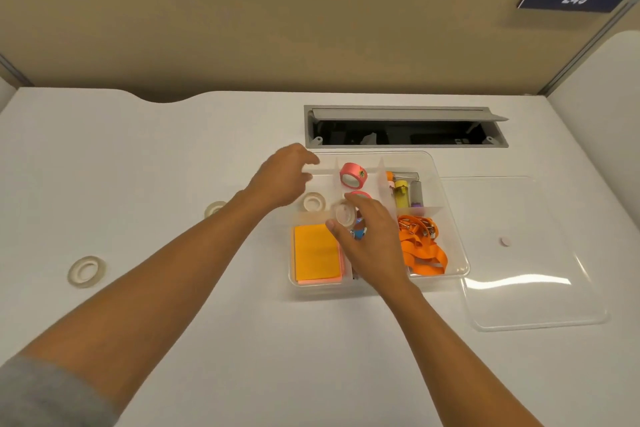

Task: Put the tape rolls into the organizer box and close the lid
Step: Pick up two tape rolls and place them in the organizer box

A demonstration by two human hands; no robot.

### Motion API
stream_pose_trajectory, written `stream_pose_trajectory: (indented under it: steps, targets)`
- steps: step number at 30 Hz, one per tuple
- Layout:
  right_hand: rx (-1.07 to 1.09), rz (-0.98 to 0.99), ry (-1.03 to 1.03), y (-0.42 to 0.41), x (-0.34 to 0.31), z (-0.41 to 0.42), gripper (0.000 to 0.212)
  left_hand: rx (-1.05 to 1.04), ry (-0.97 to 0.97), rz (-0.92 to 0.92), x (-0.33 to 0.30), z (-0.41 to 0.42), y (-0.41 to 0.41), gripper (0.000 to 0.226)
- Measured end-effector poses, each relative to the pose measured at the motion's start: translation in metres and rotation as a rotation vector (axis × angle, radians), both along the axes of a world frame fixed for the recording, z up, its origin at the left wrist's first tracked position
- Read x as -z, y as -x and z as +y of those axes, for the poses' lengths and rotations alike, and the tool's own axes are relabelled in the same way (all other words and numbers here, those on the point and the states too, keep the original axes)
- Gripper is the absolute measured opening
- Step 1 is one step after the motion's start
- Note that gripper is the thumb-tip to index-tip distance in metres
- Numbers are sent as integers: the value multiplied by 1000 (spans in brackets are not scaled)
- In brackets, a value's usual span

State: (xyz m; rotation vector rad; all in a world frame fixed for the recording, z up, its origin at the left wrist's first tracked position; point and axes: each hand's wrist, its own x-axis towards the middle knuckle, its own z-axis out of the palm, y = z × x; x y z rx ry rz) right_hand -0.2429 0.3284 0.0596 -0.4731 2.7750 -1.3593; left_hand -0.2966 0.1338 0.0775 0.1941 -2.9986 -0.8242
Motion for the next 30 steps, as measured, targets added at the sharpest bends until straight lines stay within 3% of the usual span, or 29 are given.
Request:
stream_pose_trajectory:
  steps: [4,12,23,30]
  targets:
    - [-17,-17,-42,28,-8,-27,52,-257,-193,97,9,-12,-33,33]
    - [4,-60,-267,81,10,-85,46,-331,-517,-143,28,-7,-69,48]
    - [-20,-59,-519,96,42,-105,22,-322,-622,-167,27,-9,-70,52]
    - [-96,-107,-618,100,37,-102,20,-315,-635,-162,29,-10,-71,53]
